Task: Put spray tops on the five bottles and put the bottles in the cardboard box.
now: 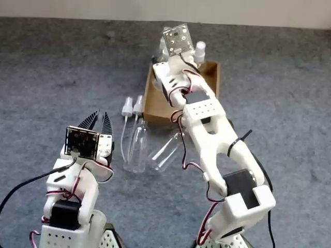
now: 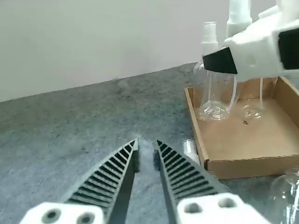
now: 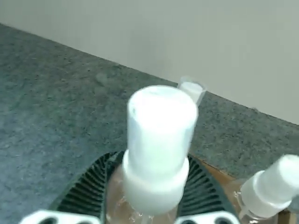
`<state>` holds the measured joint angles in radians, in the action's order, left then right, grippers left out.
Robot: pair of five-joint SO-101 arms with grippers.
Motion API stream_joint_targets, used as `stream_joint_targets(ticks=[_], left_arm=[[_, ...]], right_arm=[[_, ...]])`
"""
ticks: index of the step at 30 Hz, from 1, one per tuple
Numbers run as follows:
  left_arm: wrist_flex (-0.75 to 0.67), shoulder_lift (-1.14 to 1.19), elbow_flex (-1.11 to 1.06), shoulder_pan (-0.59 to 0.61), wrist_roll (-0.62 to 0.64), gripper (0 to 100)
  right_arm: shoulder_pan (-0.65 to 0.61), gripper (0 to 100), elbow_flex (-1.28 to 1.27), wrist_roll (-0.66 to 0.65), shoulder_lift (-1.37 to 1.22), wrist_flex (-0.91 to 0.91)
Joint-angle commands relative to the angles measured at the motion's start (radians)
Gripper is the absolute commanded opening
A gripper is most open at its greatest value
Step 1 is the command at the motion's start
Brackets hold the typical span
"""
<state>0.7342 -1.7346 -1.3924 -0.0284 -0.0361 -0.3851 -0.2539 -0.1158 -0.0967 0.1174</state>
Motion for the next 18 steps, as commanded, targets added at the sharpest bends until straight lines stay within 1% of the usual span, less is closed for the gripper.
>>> stream_joint_targets(ticks=[1, 4, 12, 15, 18], left_arm=[[0.064, 0.004, 0.082, -0.018, 0.011, 1], [0.075, 0.004, 0.084, -0.047, 0.011, 1], [0.077, 0.004, 0.085, -0.048, 0.009, 1], [0.077, 0.004, 0.087, -0.048, 0.009, 1], [0.078, 0.005, 0.087, -0.048, 0.009, 1]], right_arm=[[0.005, 0.4, -0.045, -0.011, 0.018, -0.082], [0.005, 0.4, -0.087, -0.011, 0.018, -0.102], [-0.002, 0.4, -0.094, -0.011, 0.015, -0.105], [-0.018, 0.4, -0.093, -0.012, -0.042, -0.099], [-0.021, 0.4, -0.056, -0.054, -0.087, -0.097]])
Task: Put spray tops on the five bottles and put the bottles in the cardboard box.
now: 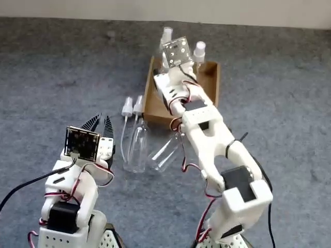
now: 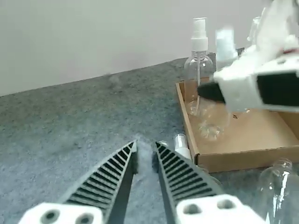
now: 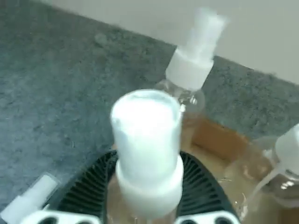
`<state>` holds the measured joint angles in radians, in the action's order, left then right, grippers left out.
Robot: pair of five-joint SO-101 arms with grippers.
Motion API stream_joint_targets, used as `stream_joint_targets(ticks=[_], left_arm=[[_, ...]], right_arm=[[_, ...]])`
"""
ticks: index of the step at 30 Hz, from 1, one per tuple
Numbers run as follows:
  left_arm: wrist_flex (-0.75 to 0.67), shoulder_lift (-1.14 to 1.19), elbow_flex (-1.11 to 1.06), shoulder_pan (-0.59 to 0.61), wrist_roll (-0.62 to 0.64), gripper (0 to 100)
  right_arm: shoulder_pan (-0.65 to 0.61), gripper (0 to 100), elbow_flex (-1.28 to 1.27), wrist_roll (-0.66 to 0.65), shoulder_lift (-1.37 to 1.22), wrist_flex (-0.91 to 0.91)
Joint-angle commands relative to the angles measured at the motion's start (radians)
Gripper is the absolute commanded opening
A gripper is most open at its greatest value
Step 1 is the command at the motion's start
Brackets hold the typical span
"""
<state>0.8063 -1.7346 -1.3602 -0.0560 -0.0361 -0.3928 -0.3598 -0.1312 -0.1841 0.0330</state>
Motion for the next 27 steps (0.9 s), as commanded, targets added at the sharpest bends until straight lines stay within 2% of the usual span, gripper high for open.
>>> stream_joint_targets(ticks=[1, 13, 20, 27], left_arm=[[0.006, 0.005, 0.054, -0.021, 0.009, 1], [0.006, 0.005, 0.054, -0.021, 0.009, 1], [0.006, 0.005, 0.053, -0.024, 0.008, 1], [0.005, 0.005, 0.051, -0.025, 0.005, 1]], right_arm=[[-0.013, 0.4, 0.064, -0.037, -0.004, -0.013], [-0.036, 0.5, 0.077, -0.037, -0.008, -0.012], [-0.044, 14.9, 0.081, -0.037, -0.005, -0.012], [-0.042, 15.9, 0.082, -0.037, -0.002, -0.01]])
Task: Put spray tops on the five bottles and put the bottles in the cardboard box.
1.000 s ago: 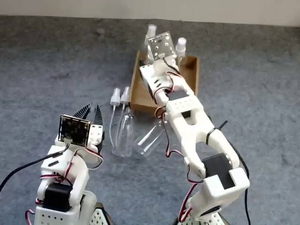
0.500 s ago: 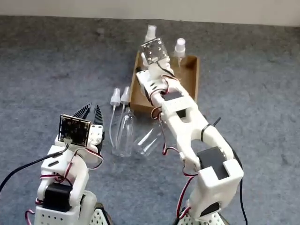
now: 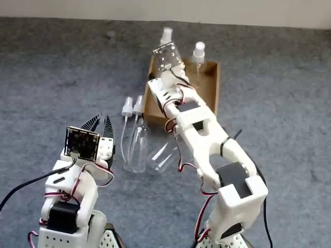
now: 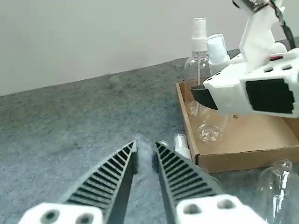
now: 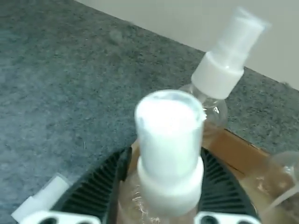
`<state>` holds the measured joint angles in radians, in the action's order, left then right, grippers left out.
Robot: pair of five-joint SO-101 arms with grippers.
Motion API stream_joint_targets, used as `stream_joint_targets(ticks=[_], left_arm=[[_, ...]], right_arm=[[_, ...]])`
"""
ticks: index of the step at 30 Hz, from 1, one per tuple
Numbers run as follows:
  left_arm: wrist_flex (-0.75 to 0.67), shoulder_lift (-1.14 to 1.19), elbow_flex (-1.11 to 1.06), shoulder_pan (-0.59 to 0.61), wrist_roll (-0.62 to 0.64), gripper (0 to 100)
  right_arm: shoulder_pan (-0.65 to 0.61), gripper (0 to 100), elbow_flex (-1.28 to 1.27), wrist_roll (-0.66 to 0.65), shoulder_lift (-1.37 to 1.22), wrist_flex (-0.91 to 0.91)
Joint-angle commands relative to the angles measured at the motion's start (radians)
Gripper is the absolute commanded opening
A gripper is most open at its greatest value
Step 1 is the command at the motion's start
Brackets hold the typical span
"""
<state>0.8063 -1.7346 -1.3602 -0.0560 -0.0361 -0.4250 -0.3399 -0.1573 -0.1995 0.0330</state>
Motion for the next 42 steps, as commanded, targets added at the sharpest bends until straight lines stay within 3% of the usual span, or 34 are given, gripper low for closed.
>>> stream_joint_targets(ticks=[1, 17, 22, 42], left_arm=[[0.005, 0.005, 0.051, -0.025, 0.005, 1], [0.003, 0.005, 0.05, -0.027, 0.005, 1], [0.003, 0.005, 0.048, -0.027, 0.005, 1], [0.003, 0.005, 0.048, -0.027, 0.005, 1]], right_arm=[[-0.01, 15.9, 0.062, -0.011, 0.013, -0.01], [-0.012, 16.3, 0.111, -0.011, 0.013, 0.038], [-0.012, 22.7, 0.11, -0.011, 0.012, 0.038], [-0.012, 27.2, 0.113, 0.017, 0.015, 0.038]])
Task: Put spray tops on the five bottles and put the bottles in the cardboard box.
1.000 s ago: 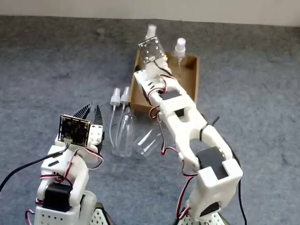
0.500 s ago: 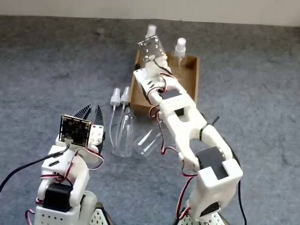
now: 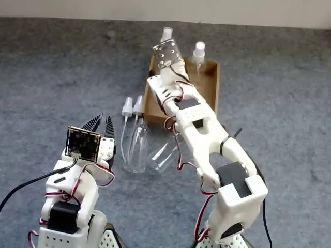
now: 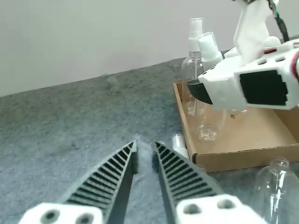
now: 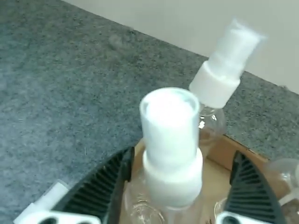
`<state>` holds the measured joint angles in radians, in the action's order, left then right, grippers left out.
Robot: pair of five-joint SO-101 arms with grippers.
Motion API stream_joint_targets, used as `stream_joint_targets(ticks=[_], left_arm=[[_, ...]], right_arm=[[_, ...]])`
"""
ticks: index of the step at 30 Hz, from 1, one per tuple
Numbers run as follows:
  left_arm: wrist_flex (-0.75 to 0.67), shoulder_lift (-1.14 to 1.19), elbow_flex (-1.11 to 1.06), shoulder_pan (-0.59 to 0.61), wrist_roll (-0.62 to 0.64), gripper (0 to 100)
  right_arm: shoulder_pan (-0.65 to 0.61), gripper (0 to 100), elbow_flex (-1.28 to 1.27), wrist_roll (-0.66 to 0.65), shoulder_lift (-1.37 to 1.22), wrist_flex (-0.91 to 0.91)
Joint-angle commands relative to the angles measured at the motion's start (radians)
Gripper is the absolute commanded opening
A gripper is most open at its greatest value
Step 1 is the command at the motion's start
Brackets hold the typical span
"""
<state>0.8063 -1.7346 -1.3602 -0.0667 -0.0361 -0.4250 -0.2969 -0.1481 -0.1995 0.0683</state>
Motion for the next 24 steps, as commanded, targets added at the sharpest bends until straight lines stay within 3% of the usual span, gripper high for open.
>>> stream_joint_targets(ticks=[1, 19, 24], left_arm=[[0.003, 0.005, 0.048, -0.016, 0.005, 1], [0.003, 0.005, 0.048, -0.016, 0.005, 1], [0.002, 0.005, 0.047, -0.016, 0.003, 1]], right_arm=[[-0.012, 27.2, 0.07, 0.008, 0.018, 0.002], [-0.005, 27.2, 0.128, 0.023, 0.15, 0.067], [-0.005, 27.2, 0.321, 0.094, 0.15, 0.265]])
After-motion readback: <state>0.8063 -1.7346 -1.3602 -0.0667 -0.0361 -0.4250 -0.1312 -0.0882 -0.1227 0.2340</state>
